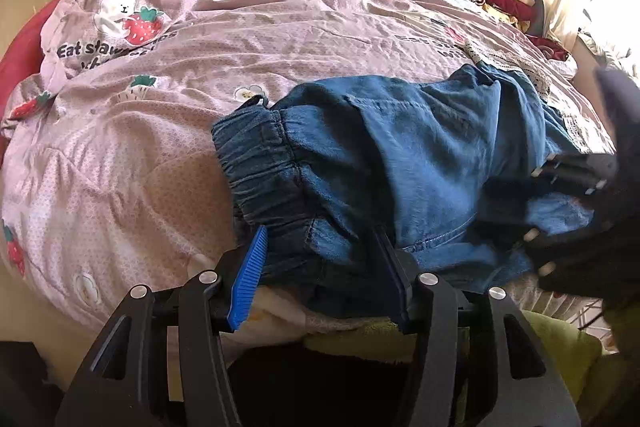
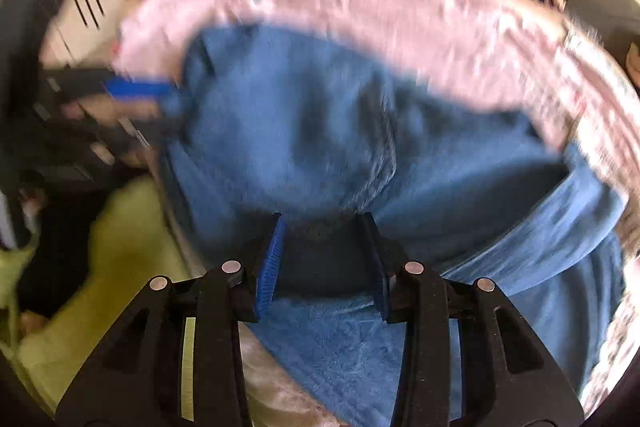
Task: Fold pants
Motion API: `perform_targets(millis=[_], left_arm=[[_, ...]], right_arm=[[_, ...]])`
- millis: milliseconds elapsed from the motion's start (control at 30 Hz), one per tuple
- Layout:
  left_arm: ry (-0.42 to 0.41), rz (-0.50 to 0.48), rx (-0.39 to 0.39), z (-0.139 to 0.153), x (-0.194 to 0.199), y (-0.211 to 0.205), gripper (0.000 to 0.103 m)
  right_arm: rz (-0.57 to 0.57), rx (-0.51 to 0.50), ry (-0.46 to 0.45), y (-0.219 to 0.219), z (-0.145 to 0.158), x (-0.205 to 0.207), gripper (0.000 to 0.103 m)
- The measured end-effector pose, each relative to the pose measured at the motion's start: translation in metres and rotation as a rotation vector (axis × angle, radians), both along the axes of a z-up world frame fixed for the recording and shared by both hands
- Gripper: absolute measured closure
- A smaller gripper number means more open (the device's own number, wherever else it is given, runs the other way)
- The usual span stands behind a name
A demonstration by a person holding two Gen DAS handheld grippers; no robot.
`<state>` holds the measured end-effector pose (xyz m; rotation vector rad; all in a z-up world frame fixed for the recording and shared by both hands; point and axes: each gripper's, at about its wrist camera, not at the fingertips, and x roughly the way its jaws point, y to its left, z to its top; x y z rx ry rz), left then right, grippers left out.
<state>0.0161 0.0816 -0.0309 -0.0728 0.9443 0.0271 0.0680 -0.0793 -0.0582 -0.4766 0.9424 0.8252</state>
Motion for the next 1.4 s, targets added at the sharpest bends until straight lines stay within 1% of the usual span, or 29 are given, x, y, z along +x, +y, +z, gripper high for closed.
perform_targets(millis=[67,100,133,167,200,300,400,433,500,600,667,767,867,967,1100,1200,1267,1400], left_arm=[[-0.006,0.008,-0.003,0.002,-0.002,0.0,0.051],[-0.021,0.021,-0.023,0.009,-0.005,0.0,0.052],[-0.042,0.024,-0.046,0.015,-0.007,0.002,0.052],[-0.066,0.019,-0.07,0.023,-0.01,0.002,0.051],[-0.093,0.013,-0.078,0.033,-0.013,0.0,0.051],[-0.128,-0.008,-0.044,0.05,-0.016,-0.012,0.04],[-0.133,-0.039,-0.033,0.058,-0.011,-0.026,0.038],[-0.131,-0.049,-0.033,0.059,-0.008,-0.031,0.036],[-0.128,-0.067,-0.03,0.06,-0.002,-0.039,0.034],[-0.125,-0.106,-0.027,0.062,0.01,-0.055,0.033],[-0.125,-0.138,-0.028,0.064,0.018,-0.068,0.033],[-0.122,-0.176,-0.024,0.064,0.03,-0.086,0.028],[-0.11,-0.211,-0.029,0.061,0.043,-0.101,0.028],[-0.085,-0.243,-0.037,0.054,0.055,-0.117,0.028],[-0.053,-0.287,-0.056,0.044,0.072,-0.136,0.028],[-0.023,-0.317,-0.069,0.034,0.085,-0.151,0.028],[-0.011,-0.339,-0.075,0.03,0.089,-0.159,0.028],[0.011,-0.373,-0.108,0.02,0.101,-0.175,0.028]], right_arm=[[-0.007,0.0,-0.006,-0.002,0.007,-0.005,0.07],[-0.015,0.01,-0.013,-0.004,0.013,-0.007,0.064],[-0.021,0.027,-0.044,-0.008,0.023,-0.01,0.051],[-0.027,0.032,-0.075,-0.012,0.029,-0.012,0.048],[-0.041,0.037,-0.116,-0.017,0.039,-0.014,0.042],[-0.083,0.049,-0.183,-0.031,0.059,-0.015,0.039],[-0.119,0.035,-0.24,-0.04,0.072,-0.003,0.033],[-0.129,0.033,-0.257,-0.046,0.076,0.001,0.032],[-0.15,0.033,-0.287,-0.056,0.083,0.004,0.029],[-0.188,0.025,-0.325,-0.071,0.094,0.012,0.028],[-0.209,0.025,-0.335,-0.077,0.097,0.016,0.028],[-0.24,0.027,-0.35,-0.09,0.102,0.024,0.026],[-0.267,0.017,-0.368,-0.102,0.103,0.035,0.024],[-0.291,0.013,-0.369,-0.112,0.102,0.05,0.023],[-0.347,0.008,-0.346,-0.129,0.096,0.084,0.022],[-0.394,0.035,-0.287,-0.145,0.09,0.118,0.022],[-0.447,0.032,-0.253,-0.156,0.084,0.139,0.022],[-0.495,0.075,-0.145,-0.166,0.072,0.183,0.021]])
